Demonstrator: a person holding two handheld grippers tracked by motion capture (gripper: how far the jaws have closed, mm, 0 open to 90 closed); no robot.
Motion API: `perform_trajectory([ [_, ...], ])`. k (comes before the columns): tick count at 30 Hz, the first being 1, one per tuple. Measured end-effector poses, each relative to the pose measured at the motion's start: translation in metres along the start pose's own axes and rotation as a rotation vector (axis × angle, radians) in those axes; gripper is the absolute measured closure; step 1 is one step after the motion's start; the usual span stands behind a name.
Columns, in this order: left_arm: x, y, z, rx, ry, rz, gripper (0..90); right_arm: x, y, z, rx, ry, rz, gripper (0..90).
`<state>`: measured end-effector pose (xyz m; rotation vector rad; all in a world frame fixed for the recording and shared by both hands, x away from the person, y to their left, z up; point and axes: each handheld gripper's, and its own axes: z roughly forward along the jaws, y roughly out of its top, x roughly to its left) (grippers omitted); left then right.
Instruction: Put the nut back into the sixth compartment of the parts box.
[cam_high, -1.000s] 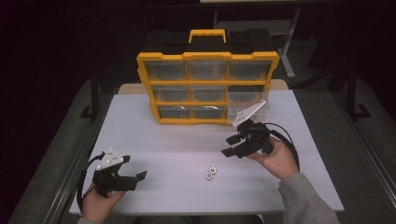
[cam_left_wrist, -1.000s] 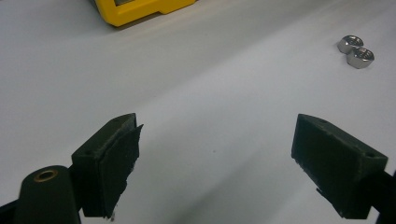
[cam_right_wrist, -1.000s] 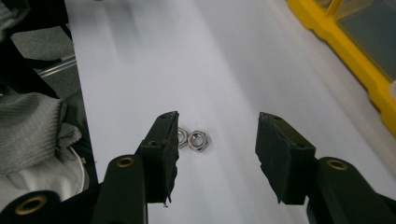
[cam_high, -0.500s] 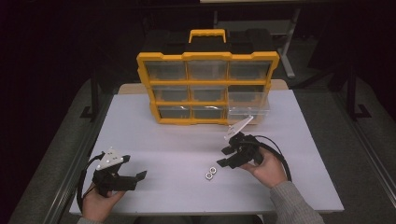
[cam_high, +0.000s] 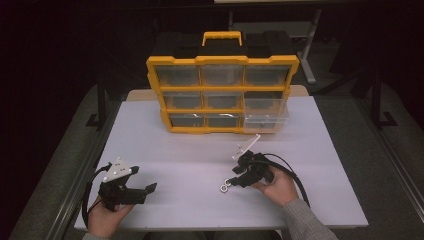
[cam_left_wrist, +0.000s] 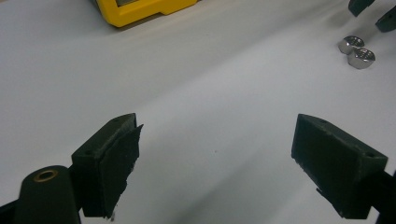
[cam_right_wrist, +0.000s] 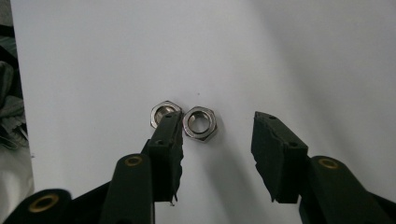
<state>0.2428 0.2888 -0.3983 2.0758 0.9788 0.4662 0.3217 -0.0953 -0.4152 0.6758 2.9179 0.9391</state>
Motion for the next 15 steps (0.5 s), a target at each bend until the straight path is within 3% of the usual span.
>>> perform_trajectory([
  [7, 0.001, 0.000, 0.000, -0.001, 0.001, 0.014, 14.7, 0.004, 0.002, 0.014, 0.017, 0.007, -0.022, 58.2],
  [15, 0.001, 0.000, 0.000, -0.001, 0.002, 0.015, 14.7, 0.006, 0.004, 0.024, 0.048, -0.034, -0.058, 63.5],
])
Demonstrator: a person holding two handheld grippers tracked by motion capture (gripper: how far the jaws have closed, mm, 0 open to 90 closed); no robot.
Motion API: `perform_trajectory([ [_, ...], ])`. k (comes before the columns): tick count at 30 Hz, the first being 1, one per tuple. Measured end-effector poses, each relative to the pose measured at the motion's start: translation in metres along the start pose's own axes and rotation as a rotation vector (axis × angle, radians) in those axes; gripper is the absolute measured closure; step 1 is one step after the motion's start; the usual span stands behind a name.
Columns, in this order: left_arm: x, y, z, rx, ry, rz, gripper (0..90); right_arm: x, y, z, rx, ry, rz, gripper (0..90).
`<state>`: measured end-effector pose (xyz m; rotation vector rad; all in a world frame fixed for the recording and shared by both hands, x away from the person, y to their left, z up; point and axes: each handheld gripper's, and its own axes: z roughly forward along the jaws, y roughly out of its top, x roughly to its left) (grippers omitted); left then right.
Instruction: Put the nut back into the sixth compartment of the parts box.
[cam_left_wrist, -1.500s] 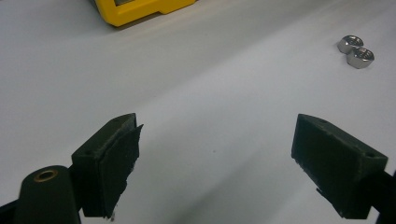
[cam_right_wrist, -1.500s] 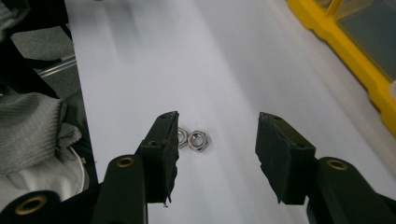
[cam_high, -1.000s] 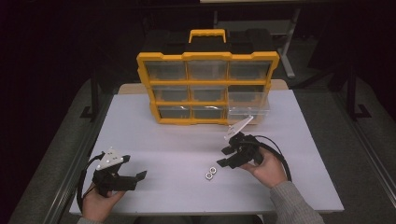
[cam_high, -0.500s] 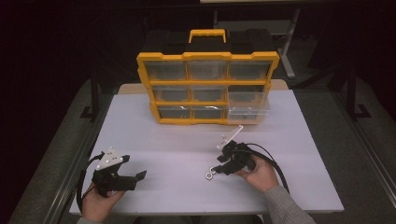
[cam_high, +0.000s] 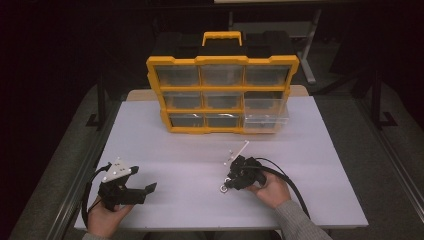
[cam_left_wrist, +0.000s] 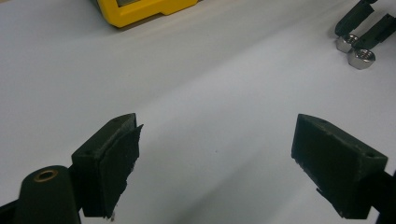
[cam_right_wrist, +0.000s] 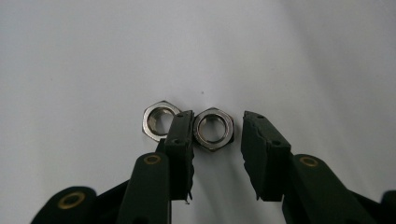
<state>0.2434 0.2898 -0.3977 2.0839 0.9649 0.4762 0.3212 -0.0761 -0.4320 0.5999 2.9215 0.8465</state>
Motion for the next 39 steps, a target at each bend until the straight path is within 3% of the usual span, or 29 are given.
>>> perform_trajectory([
  [6, 0.000, 0.000, 0.000, -0.001, -0.001, 0.002, 14.7, 0.001, 0.001, 0.001, -0.006, -0.028, -0.016, 68.1],
  [15, -0.001, 0.000, 0.000, 0.001, -0.004, -0.003, 14.7, -0.008, -0.002, 0.000, -0.017, 0.038, 0.059, 69.0],
  [16, -0.001, 0.000, 0.000, 0.000, -0.005, -0.003, 14.7, -0.009, -0.001, 0.000, -0.024, 0.043, 0.043, 69.0],
  [17, -0.001, 0.000, 0.000, -0.001, -0.005, -0.004, 14.7, -0.007, -0.001, -0.003, -0.012, 0.046, 0.064, 68.9],
  [18, -0.001, 0.000, 0.000, -0.002, -0.005, -0.004, 14.7, -0.008, -0.001, -0.005, -0.023, 0.046, 0.043, 68.9],
  [21, -0.003, 0.000, 0.001, -0.011, -0.008, -0.018, 14.7, -0.005, 0.001, -0.016, -0.029, 0.064, 0.057, 69.0],
  [23, -0.003, 0.001, 0.001, -0.015, -0.008, -0.015, 14.7, -0.007, 0.002, -0.023, -0.053, 0.070, 0.032, 69.0],
  [29, -0.003, 0.001, 0.001, -0.009, -0.007, -0.015, 14.7, -0.010, 0.006, -0.048, -0.093, 0.099, 0.045, 69.0],
  [39, -0.003, 0.001, 0.001, -0.012, -0.006, -0.019, 14.7, -0.012, 0.017, -0.080, -0.082, 0.097, 0.033, 68.9],
])
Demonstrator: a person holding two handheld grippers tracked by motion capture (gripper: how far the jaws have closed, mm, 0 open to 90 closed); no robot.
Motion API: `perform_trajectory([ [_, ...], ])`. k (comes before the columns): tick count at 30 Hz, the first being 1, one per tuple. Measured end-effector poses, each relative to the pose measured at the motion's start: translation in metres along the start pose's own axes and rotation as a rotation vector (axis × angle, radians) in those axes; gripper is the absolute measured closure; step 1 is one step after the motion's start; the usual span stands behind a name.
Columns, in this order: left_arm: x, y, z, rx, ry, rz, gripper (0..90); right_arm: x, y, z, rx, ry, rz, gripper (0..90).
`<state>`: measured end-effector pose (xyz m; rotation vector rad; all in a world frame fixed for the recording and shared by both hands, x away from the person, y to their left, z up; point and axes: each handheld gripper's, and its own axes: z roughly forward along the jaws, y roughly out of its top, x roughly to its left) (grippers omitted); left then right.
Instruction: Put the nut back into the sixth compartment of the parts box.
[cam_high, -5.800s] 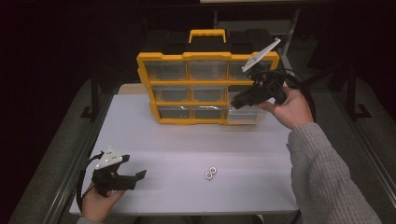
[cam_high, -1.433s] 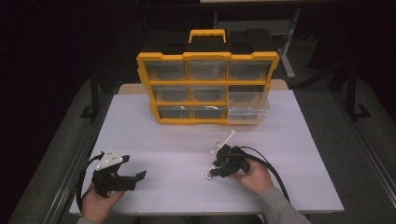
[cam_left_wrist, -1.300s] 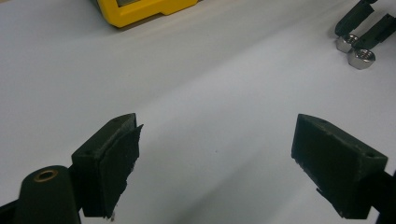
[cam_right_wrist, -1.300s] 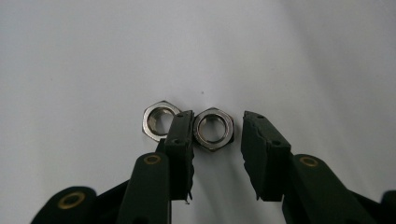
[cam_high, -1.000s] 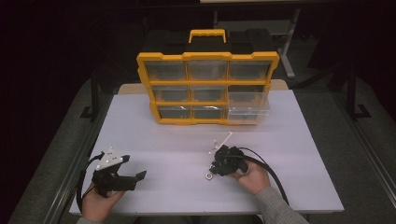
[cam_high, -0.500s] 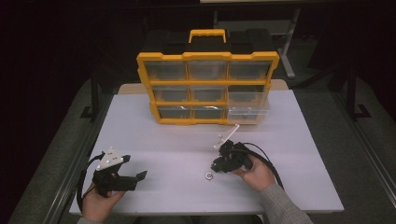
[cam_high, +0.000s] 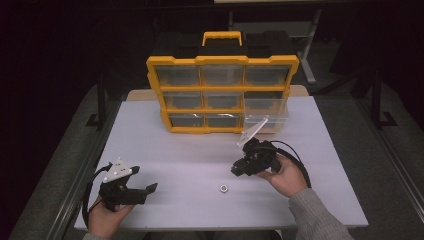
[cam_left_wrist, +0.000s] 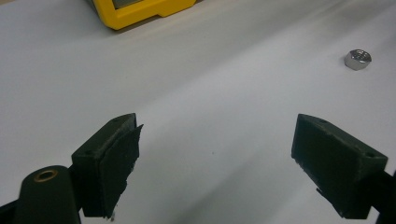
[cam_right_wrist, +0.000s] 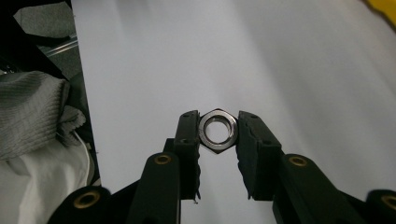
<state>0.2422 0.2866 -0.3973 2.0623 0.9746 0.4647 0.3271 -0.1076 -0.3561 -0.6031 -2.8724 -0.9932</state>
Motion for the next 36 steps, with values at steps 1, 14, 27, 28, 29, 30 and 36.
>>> perform_trajectory([
  [1, 0.000, 0.000, 0.000, 0.001, 0.000, 0.001, 14.7, 0.000, 0.002, -0.004, -0.003, -0.006, -0.002, 69.0],
  [14, 0.001, 0.000, 0.000, 0.000, 0.003, 0.010, 14.7, -0.007, 0.026, -0.059, -0.042, -0.023, 0.011, 69.0],
  [27, 0.002, 0.000, -0.001, -0.004, 0.003, 0.014, 14.7, -0.018, 0.053, -0.106, -0.077, -0.057, 0.044, 69.0],
  [28, 0.002, 0.000, -0.001, -0.003, 0.002, 0.015, 14.7, -0.020, 0.055, -0.109, -0.074, -0.067, 0.034, 69.0],
  [29, 0.002, 0.000, -0.001, -0.003, 0.002, 0.013, 14.7, -0.021, 0.056, -0.111, -0.073, -0.067, 0.040, 69.0],
  [30, 0.002, 0.000, -0.001, -0.002, 0.002, 0.013, 14.7, -0.023, 0.057, -0.113, -0.070, -0.078, 0.028, 69.0],
  [36, 0.001, 0.000, -0.001, -0.012, 0.002, -0.004, 14.7, -0.034, 0.062, -0.125, -0.066, -0.098, 0.063, 69.0],
])
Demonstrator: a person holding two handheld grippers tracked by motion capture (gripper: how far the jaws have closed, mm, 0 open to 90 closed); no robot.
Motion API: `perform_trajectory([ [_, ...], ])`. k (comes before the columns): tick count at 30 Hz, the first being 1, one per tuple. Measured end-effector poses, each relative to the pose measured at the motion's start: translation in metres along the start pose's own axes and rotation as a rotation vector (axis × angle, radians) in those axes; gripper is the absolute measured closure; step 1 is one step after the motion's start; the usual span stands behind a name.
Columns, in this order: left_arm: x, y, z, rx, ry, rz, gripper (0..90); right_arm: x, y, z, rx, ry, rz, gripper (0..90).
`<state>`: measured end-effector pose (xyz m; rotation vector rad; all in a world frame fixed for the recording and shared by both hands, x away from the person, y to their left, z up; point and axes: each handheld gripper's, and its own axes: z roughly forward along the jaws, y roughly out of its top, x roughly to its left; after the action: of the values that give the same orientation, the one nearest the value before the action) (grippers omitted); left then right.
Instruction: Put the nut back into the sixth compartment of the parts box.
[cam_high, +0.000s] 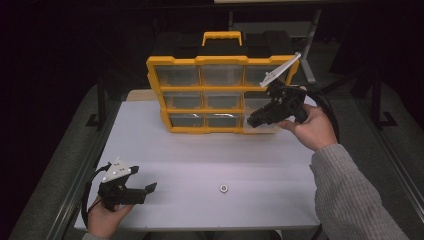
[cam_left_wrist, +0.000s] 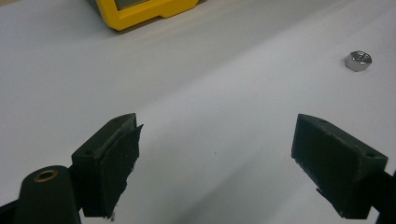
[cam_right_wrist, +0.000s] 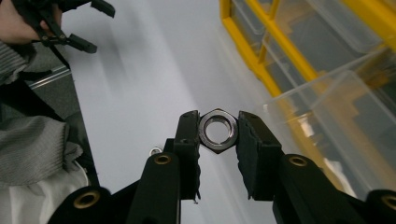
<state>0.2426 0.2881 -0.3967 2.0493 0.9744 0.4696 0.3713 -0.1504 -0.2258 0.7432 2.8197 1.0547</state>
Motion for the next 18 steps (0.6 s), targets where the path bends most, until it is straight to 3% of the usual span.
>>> perform_trajectory([
  [9, 0.001, 0.000, 0.000, 0.008, -0.004, 0.005, 14.7, -0.013, 0.013, -0.014, -0.016, -0.038, 0.018, 69.0],
  [18, 0.001, 0.000, 0.000, 0.008, -0.003, 0.011, 14.7, -0.036, 0.011, -0.004, 0.015, -0.090, 0.072, 69.0],
])
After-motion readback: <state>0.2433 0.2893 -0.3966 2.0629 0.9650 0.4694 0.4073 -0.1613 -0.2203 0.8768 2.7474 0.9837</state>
